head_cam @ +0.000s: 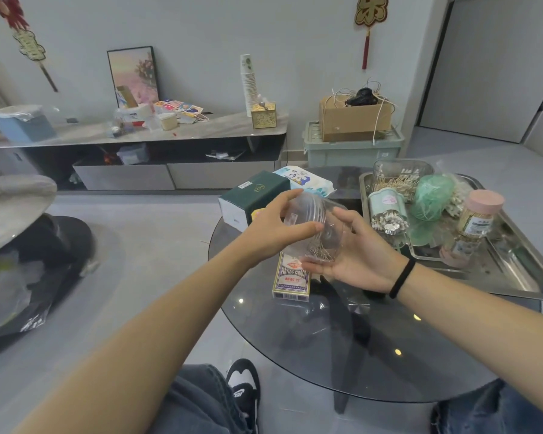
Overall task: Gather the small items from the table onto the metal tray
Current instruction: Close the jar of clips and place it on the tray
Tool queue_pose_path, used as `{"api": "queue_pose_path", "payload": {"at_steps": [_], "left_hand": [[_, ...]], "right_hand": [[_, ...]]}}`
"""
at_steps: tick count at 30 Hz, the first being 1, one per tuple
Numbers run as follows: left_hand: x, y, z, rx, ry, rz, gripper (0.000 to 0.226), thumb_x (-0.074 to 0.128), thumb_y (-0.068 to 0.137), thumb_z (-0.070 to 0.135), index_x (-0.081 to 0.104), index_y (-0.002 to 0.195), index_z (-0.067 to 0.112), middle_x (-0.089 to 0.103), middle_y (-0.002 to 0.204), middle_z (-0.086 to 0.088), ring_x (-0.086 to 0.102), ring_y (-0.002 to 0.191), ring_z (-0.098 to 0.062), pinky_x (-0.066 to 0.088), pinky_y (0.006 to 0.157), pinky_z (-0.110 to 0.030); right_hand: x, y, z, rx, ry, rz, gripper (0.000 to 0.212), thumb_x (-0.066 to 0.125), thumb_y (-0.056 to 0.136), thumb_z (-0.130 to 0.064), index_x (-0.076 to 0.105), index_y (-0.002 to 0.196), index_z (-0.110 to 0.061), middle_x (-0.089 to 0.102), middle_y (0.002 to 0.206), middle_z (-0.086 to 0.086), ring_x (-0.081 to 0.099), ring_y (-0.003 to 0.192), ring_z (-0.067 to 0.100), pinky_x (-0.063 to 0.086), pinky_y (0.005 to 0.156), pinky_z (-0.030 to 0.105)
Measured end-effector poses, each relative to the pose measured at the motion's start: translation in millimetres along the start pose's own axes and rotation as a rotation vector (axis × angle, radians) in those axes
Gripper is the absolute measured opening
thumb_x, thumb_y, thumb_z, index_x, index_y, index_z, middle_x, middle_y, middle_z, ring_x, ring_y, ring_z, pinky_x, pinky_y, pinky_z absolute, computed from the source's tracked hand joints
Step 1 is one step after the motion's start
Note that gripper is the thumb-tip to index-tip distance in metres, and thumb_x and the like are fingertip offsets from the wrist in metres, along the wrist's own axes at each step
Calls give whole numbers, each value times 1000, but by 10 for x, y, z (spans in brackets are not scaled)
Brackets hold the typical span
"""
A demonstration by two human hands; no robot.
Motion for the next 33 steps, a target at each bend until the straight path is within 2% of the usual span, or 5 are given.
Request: {"api": "queue_pose_path", "payload": {"at_steps": [5, 15, 23, 28, 33], "left_hand": [[16, 28, 1, 32, 35, -88, 93, 71, 62, 54, 28, 142, 39, 47, 135, -4, 49, 124, -21, 45, 104, -44], [78, 55, 26, 123, 126, -118, 91, 71, 58, 57, 32, 139, 43, 45, 141, 1, 45, 129, -17, 36, 112, -40], [24, 139, 79, 34, -23, -9, 74, 73, 63, 52, 41, 128, 38, 57, 119, 2, 59, 112, -18, 48, 65, -24], [64, 144, 124, 92, 81, -75, 85, 72, 63, 52, 33, 138, 38, 48, 133, -2, 50, 123, -20, 46, 102, -39], [109, 141, 127, 147, 122, -128, 89, 74, 56, 55, 34, 135, 41, 44, 133, 0, 48, 124, -18, 44, 105, -44]], "right_hand": [[-30, -23, -54, -27, -87, 12, 37, 42, 92, -44, 61, 120, -30, 67, 111, 1, 62, 102, 27, 40, 99, 50], [-151, -74, -214, 153, -221, 131, 57, 51, 77, -62, 55, 117, -21, 62, 92, 9, 60, 73, 34, 57, 63, 42], [-102, -93, -220, 38, -102, 85, 41, 45, 85, -50, 76, 73, -26, 69, 68, 0, 59, 83, 29, 44, 84, 40], [-103, -90, -242, 58, -150, 73, 40, 48, 80, -55, 63, 100, -24, 67, 71, 2, 56, 79, 34, 49, 67, 34], [-194, -78, -254, 124, -189, 83, 60, 51, 76, -64, 48, 120, -24, 65, 86, 7, 59, 74, 34, 52, 57, 34]]}}
Point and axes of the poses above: each hand's wrist, its own y-axis towards the middle knuckle, its own x-axis out of the palm, z = x × y, the point moved 2 cm from there along y, towards the middle knuckle
